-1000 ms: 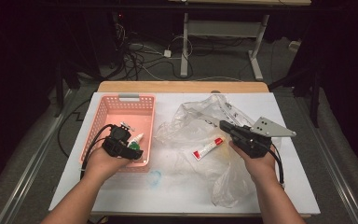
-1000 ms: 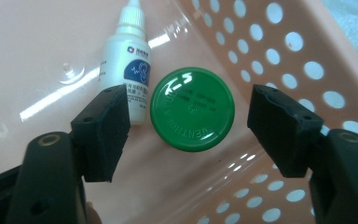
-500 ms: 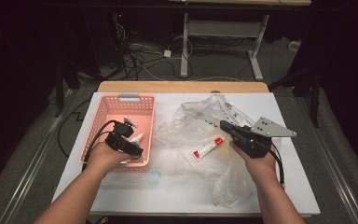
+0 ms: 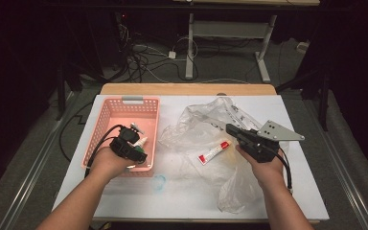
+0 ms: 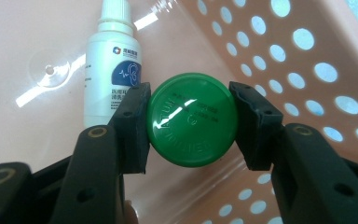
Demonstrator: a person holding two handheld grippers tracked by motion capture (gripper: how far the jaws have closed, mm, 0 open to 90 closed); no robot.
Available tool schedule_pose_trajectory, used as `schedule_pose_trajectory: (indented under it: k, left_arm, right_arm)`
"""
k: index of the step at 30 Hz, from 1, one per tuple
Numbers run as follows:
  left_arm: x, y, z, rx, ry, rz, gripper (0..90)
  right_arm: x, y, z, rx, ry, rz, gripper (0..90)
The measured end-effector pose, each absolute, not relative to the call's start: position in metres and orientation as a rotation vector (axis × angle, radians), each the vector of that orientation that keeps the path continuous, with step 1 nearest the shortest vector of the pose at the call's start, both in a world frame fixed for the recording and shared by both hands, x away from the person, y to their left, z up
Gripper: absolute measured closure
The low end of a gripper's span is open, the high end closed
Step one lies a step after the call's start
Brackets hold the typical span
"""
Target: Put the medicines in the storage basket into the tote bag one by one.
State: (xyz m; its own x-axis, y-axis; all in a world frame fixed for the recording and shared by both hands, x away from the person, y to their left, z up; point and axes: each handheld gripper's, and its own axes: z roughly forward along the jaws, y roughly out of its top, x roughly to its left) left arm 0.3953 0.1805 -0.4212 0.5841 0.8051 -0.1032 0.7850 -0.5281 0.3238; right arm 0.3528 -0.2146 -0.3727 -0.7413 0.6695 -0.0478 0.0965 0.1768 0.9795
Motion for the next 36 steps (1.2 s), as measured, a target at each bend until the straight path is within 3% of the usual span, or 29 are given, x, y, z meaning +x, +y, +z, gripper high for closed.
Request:
schedule_pose_trajectory:
  k: [13, 36]
  left_arm:
    - [0.384, 0.187, -0.416, 2.392, 1.244, 0.113, 50.5]
    - [0.337, 0.194, -0.413, 2.099, 1.131, 0.344, 50.6]
  right_arm:
    - [0.353, -0.216, -0.372, 0.721, 1.982, 1.599, 90.0]
    - [0.352, -0.214, -0.373, 0.727, 1.985, 1.605, 90.0]
